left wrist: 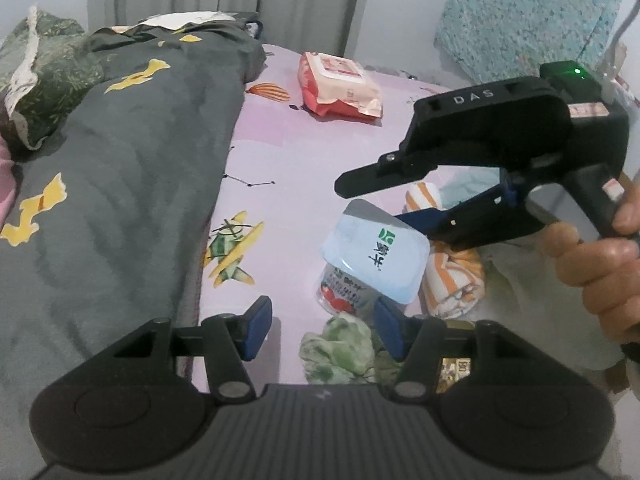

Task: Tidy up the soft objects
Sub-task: 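Close the right gripper on the white lidded yogurt cup, then carry the yogurt cup into the cardboard box and open the right gripper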

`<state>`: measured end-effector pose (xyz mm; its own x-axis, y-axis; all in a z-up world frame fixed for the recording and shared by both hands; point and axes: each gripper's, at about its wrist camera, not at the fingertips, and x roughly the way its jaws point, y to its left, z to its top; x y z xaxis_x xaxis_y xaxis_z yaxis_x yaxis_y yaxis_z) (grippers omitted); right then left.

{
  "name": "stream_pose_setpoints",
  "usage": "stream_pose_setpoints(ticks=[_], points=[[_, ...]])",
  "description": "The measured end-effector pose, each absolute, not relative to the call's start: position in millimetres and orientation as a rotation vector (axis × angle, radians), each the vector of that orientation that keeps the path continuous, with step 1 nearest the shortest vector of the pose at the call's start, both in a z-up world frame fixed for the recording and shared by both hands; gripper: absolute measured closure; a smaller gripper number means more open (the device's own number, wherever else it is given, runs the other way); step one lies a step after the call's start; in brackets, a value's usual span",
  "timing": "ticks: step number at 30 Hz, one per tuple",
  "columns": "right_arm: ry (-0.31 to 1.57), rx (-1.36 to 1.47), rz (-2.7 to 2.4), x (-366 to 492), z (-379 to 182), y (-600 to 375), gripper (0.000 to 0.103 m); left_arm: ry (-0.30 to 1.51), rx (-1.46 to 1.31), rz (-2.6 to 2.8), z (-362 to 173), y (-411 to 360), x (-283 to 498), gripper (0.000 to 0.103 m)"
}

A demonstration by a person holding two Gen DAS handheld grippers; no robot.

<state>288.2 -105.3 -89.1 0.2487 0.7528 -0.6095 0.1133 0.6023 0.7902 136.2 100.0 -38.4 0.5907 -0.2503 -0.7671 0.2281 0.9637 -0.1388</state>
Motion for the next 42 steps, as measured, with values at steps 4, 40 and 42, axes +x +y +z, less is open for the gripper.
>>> stream_pose_setpoints(ticks=[4, 40, 42], points=[[1.268, 0.859, 0.515, 289, -89, -109, 0.059, 0.871, -0.025, -0.340, -31, 96, 128, 0.035], [1.187, 0.846, 0.640, 267, -26, -121, 0.056, 0.726, 0.102, -0.280, 23, 31, 126, 0.046], [1.146, 0.854, 0.644, 260, -10, -134, 0.056, 0.706, 0.104, -0.298, 33, 19, 124, 0.046]])
